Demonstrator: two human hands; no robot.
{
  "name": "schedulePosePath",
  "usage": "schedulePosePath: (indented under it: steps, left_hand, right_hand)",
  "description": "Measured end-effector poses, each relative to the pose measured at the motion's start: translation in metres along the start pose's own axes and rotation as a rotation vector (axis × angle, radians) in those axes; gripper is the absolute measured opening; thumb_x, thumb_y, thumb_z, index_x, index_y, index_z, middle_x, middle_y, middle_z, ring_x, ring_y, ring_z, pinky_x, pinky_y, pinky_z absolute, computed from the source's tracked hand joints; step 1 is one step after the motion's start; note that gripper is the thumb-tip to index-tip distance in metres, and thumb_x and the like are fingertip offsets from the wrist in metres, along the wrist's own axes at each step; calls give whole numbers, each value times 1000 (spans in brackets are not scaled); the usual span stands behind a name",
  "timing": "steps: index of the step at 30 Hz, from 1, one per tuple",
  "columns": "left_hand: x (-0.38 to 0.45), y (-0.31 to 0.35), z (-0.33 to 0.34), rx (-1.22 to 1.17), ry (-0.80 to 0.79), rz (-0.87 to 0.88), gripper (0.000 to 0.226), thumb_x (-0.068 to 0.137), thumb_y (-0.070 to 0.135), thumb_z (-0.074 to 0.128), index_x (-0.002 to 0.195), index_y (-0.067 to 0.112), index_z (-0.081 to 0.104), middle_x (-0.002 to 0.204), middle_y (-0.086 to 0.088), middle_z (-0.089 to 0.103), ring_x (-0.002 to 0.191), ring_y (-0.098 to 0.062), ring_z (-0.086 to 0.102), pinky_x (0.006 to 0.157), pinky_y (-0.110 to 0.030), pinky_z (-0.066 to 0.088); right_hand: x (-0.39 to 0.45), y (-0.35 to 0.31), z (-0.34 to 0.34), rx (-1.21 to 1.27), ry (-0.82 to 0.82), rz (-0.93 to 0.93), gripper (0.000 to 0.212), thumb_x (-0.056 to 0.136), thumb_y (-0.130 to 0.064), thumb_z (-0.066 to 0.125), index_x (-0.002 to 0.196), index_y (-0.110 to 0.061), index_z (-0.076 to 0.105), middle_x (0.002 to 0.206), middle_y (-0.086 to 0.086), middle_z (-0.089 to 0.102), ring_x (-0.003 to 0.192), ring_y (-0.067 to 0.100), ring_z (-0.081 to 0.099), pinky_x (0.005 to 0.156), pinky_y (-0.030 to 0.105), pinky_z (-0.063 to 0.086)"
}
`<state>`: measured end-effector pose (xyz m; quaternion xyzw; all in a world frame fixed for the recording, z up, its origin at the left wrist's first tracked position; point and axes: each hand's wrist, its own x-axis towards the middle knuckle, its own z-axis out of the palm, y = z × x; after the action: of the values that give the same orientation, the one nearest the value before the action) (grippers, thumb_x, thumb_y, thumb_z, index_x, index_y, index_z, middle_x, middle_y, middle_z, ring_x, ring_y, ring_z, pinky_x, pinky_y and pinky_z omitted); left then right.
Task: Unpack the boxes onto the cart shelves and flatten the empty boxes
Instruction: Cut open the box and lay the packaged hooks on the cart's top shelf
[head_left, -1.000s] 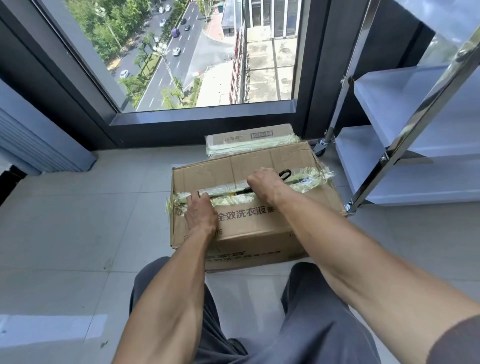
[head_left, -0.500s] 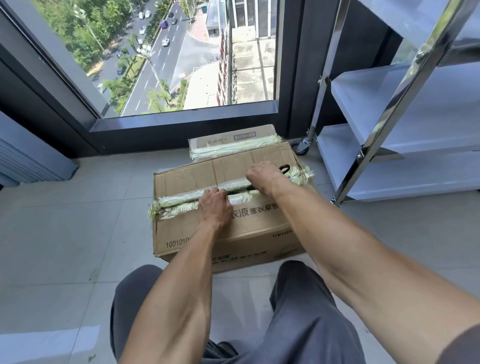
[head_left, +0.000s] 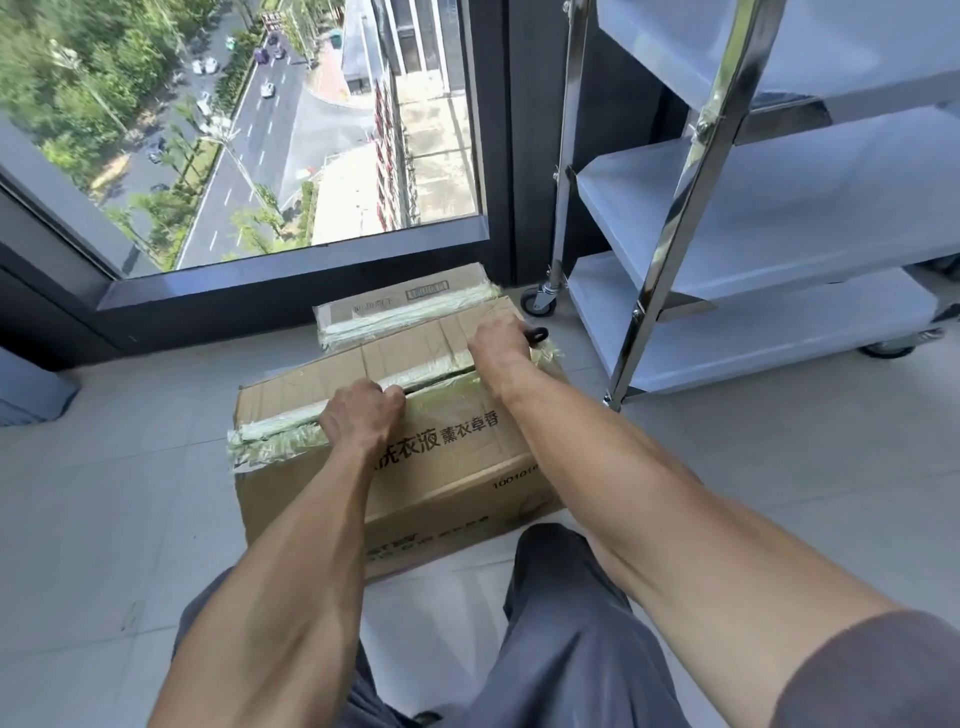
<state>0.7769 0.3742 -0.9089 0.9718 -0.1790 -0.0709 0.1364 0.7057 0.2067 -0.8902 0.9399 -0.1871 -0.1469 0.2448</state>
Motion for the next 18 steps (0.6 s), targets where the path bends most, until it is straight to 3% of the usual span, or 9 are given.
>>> schedulePosePath:
  steps: [6,10,14,16,18]
  left_hand:
    - [-8,7,-2,24,-3,-81,28,84,22,43,61,10,56,61,-6,52,56,-18,45,68,-33,42]
    - [-7,9,0,76,9,-102,29,84,23,42,64,8,57,62,-6,54,58,-18,47,77,-37,48]
    - [-10,8,1,37,29,-83,25,77,22,41,64,9,57,69,-9,60,61,-21,51,73,-36,48]
    - [-8,6,0,26,63,-44,24,72,23,40,79,9,58,85,-14,62,69,-24,51,67,-36,41]
    - [-6,4,1,69,79,-40,37,76,25,41,108,12,54,104,-17,56,79,-27,47,71,-42,38]
  right_hand:
    - [-4,4,-2,6,45,20,27,95,-6,53,120,-4,61,113,13,63,100,30,62,84,44,51]
    - [-5,18,2,12,81,38,28,92,-4,55,118,-8,63,113,10,64,100,29,61,75,42,51]
    - [-12,32,0,-33,1,59,29,86,0,62,112,-13,67,108,4,64,93,24,62,64,36,41]
    - [-18,47,5,-80,-91,119,32,81,2,69,109,-15,69,105,3,66,91,24,65,64,35,44]
    - [-26,67,10,6,-106,206,28,81,-3,67,105,-15,69,102,2,67,89,25,66,59,37,41]
